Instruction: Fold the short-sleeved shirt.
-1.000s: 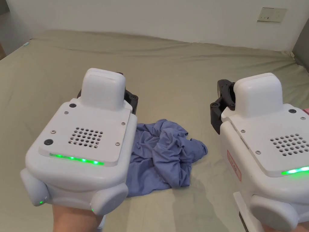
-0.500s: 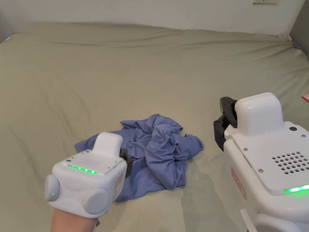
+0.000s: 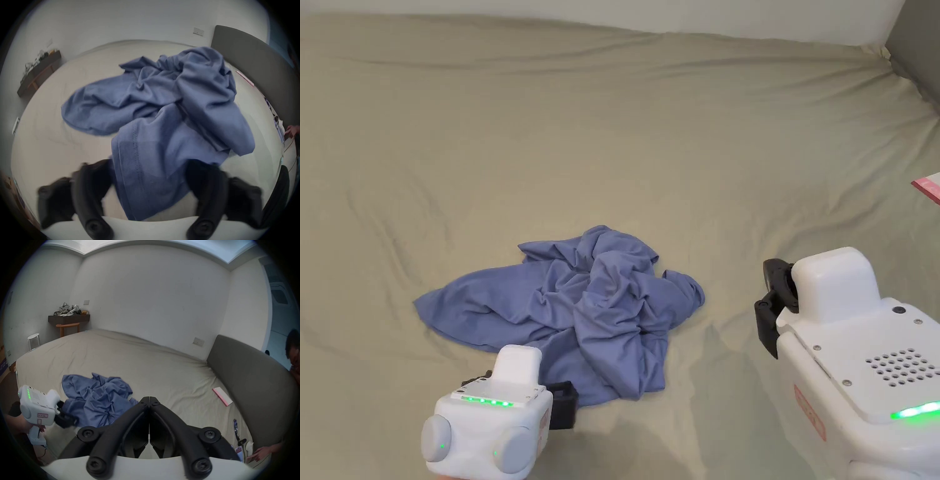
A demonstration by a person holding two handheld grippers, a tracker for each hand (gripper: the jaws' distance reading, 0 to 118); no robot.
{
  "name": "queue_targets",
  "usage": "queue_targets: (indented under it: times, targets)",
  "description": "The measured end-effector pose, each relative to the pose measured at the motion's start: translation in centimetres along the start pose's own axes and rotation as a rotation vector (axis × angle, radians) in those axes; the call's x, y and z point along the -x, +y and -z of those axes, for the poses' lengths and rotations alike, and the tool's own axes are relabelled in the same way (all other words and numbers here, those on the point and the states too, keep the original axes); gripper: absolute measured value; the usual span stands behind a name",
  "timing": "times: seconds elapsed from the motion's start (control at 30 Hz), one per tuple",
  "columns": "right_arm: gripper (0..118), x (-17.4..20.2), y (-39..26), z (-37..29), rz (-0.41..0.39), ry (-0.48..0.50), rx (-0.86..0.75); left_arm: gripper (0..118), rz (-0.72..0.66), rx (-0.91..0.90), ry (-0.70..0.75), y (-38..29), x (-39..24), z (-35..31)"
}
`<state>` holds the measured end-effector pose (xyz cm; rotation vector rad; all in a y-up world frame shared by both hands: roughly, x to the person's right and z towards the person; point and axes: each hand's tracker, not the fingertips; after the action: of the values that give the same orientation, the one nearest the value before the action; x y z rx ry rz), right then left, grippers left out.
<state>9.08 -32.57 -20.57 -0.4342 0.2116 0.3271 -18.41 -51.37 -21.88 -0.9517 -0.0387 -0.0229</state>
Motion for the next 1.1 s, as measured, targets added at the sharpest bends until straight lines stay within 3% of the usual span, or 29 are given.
queue_targets:
  times: [0.07,0.1,0.23,0.27,0.3,0.33,0.37,0.4,0.43,0.6,0.77,0.8,0.87,0.9,0.93,1.1]
  targets:
    - [2,-0.2,-0.3,1.8,-0.011,0.049,0.044,28,-0.001,-0.093,0.022,0.2,0.0,-1.3]
    - [2,-0.4,-0.6,3.0,-0.014,0.059,0.062,8,-0.001,-0.078,0.000,0.3,0.1,-1.5]
    - [2,-1.4,-1.7,8.5,0.015,0.121,0.179,7,-0.027,-0.098,-0.042,0.6,1.1,-3.3]
    - [7,-1.1,-2.0,9.9,0.014,0.125,0.207,7,-0.023,-0.108,-0.040,0.7,1.4,-4.0]
    - [22,-1.1,-2.4,11.5,0.003,0.127,0.243,7,-0.024,-0.127,-0.033,0.8,1.7,-4.8]
    - [61,-1.1,-2.9,13.3,-0.011,0.138,0.298,7,-0.029,-0.145,-0.032,1.0,2.2,-5.6]
    - [89,-1.1,-3.4,15.1,-0.023,0.148,0.358,7,-0.037,-0.156,-0.036,1.0,2.7,-6.5]
    - [100,-1.7,-4.7,17.4,-0.021,0.186,0.410,7,-0.046,-0.171,-0.040,1.0,3.1,-7.4]
    - [100,-1.9,-5.4,19.1,-0.019,0.179,0.430,7,-0.052,-0.185,-0.041,0.9,3.6,-8.1]
    - [100,-1.2,-7.6,25.7,0.001,0.210,0.516,7,-0.062,-0.183,-0.008,0.2,5.4,-10.0]
    - [94,1.2,-7.2,26.8,-0.081,0.274,0.486,7,-0.066,-0.150,0.025,-1.0,6.1,-9.5]
    - [82,1.9,-6.9,26.5,-0.083,0.320,0.470,7,-0.070,-0.150,0.021,-1.2,6.2,-9.4]
    - [16,2.3,-6.8,26.2,-0.041,0.445,0.471,7,-0.070,-0.148,0.022,-1.2,6.1,-9.3]
    - [16,3.2,-6.8,25.9,-0.132,0.322,0.461,7,-0.063,-0.150,0.028,-1.1,6.1,-9.3]
    - [16,3.3,-6.8,25.5,-0.179,0.337,0.448,7,-0.058,-0.154,0.030,-1.0,6.1,-9.3]
    - [16,1.0,-3.7,20.4,-0.079,0.279,0.338,7,-0.064,-0.260,0.052,1.0,6.9,-11.7]
